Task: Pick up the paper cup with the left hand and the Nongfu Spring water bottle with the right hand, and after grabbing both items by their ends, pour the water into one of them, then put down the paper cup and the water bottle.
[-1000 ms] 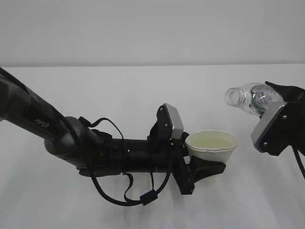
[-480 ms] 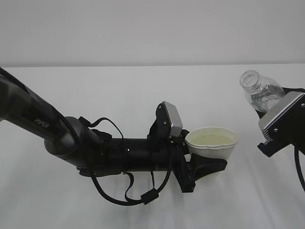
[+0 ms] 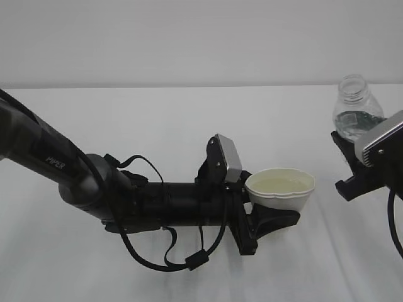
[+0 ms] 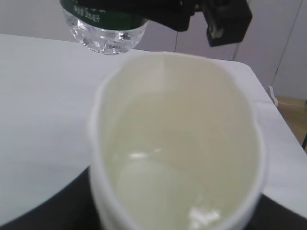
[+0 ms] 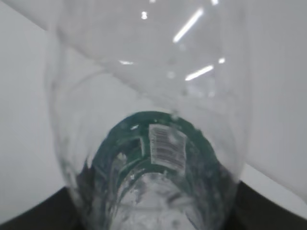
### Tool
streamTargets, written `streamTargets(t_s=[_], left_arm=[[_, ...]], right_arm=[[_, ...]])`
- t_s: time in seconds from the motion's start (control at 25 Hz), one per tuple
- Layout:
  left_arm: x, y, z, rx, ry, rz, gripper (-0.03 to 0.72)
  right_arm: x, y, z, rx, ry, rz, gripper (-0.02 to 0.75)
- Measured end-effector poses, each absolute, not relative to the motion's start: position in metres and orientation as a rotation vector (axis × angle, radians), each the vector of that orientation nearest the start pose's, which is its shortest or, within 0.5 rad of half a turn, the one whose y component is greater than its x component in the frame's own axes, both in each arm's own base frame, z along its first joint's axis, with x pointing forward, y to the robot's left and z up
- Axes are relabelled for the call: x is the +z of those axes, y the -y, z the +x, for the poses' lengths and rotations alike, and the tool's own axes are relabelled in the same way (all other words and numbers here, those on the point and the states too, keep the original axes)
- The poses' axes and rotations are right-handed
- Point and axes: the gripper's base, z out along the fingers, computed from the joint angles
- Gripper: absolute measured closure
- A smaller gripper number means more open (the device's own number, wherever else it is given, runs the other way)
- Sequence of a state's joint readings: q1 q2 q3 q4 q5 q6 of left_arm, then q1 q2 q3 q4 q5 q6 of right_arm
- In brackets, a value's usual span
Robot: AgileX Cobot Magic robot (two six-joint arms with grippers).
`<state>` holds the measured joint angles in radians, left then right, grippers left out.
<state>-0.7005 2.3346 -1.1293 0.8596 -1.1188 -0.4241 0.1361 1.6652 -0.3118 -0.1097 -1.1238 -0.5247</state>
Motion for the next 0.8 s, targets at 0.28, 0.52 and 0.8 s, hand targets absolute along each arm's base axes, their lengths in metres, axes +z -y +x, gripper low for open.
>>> streamTargets(t_s=[0.28,0.52,0.8], left_arm=[[0.072,0.317,0.280,-1.116,-1.421,1.174,0.296],[0.072,0.317,0.280,-1.101,-1.408,1.181,0.296],[0.072,0.317,0.281,-1.089,-1.403,1.177,0.297]], right_arm=[[0.155,-0.043,0.247,-0.106,-1.637,-0.514,0.360],[0.148,-0.041,0.249,-0.041,-1.690,-0.409,0.360],[0.126,-0.042,0.261,-0.007,-1.768,-0.381,0.361]])
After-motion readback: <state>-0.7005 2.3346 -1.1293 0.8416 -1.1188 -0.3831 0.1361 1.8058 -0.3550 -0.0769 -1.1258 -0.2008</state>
